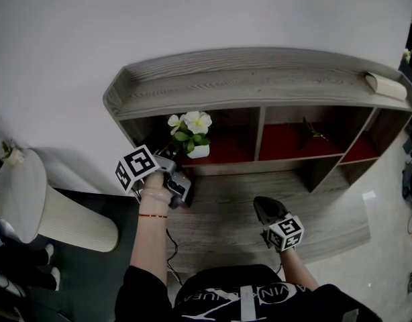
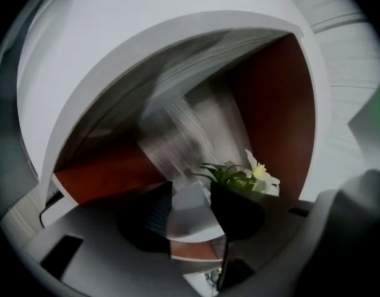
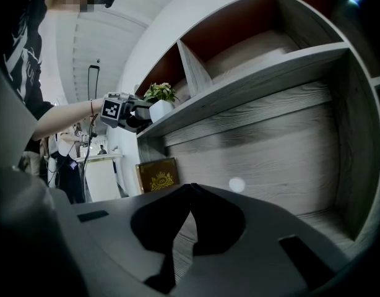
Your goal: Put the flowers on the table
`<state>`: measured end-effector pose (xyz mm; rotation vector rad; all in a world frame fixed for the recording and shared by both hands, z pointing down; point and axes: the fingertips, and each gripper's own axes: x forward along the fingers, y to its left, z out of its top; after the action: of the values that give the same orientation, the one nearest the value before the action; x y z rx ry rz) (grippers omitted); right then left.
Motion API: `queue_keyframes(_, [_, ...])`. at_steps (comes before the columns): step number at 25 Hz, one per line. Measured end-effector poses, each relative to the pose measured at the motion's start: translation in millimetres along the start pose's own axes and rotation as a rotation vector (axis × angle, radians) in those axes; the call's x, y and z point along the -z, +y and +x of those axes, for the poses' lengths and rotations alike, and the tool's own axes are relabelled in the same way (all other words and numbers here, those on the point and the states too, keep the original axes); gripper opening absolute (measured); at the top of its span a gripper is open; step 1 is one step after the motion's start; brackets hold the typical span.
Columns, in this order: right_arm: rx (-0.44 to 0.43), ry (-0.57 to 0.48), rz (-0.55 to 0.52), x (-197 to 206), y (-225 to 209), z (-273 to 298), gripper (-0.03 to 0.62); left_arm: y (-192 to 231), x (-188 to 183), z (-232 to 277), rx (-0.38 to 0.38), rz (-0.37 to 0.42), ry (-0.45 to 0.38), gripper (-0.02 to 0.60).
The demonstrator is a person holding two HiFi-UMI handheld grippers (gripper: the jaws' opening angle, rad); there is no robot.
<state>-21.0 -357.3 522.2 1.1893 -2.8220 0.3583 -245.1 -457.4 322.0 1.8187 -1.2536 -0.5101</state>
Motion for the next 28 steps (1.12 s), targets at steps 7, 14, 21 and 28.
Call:
queue_keyframes(7, [-0.001,0.019,-0.002,4.4,4.8,-4.9,0.011,-3.1,1.0,-10.6,0.05,-0.072,-0.034,0.192])
queue_keyframes(14, [-0.006,0.034,-0.012,7.0,8.9,-9.0,0.011,-4.1,9.6,-30.6,0.051,-0.004,-0.049,0.192])
queue_keyframes(21, [-0.011,0.035,-0.023,6.8,12.0,-8.3,0.011,12.2,13.3,-65.8,-0.042,0.214,-0.083,0.047])
queue_keyframes(28, [-0.026,0.02,-0.014,3.8,15.6,-7.3,0.011,11.8,5.9,-110.1,-0.028,0.541,-0.195,0.005])
